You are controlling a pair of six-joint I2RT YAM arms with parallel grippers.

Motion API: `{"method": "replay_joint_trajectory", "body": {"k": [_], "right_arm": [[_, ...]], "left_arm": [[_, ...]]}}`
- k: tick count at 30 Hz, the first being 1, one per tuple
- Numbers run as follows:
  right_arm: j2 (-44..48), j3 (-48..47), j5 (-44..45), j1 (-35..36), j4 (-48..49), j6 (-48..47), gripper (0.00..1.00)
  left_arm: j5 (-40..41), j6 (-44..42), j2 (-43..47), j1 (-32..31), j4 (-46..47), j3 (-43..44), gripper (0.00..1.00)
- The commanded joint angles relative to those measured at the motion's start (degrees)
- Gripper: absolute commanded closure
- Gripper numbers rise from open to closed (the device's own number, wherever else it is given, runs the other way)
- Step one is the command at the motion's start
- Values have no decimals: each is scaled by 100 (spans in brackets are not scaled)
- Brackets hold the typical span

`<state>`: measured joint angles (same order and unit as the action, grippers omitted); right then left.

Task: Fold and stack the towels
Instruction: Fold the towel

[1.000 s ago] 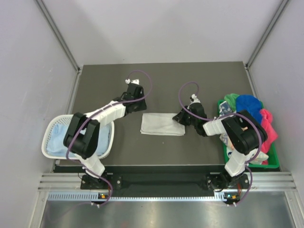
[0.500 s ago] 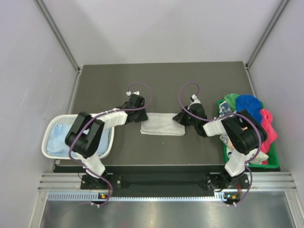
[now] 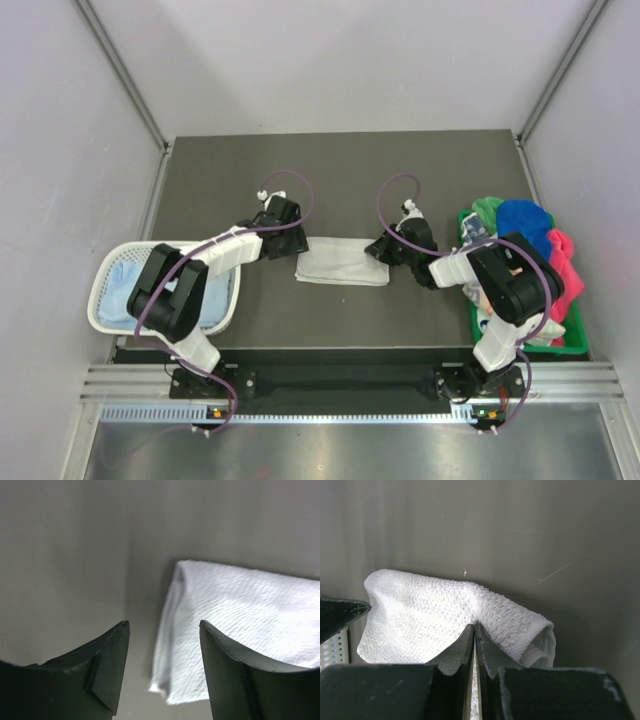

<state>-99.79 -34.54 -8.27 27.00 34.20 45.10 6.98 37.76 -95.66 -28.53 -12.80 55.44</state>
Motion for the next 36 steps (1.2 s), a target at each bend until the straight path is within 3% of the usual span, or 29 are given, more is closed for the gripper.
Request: {"method": "replay_joint_trajectory", "body": {"k": [1,4,10,21,29,36], "right_arm": [[161,-61,168,-108,-317,-291,96],[196,-79,229,-99,-413,-362,96],[240,-131,273,-108,-537,-406,97],[478,-88,353,-108,-703,-529,97],[776,-298,432,-99,-1238,-617,97],[1242,-772,1160,357,-2373,-880,92]], "left_arm": [[391,-181,424,41,-846,187,36],[260,-313,539,41,-900,98,32],[-811,-392,144,41,-812,116,30],[-1225,-331,-340,41,-628,46,32],[-1261,-67,-199,-108,-663,-217,48],[-883,556,389,-653,-689,-754,59]]}}
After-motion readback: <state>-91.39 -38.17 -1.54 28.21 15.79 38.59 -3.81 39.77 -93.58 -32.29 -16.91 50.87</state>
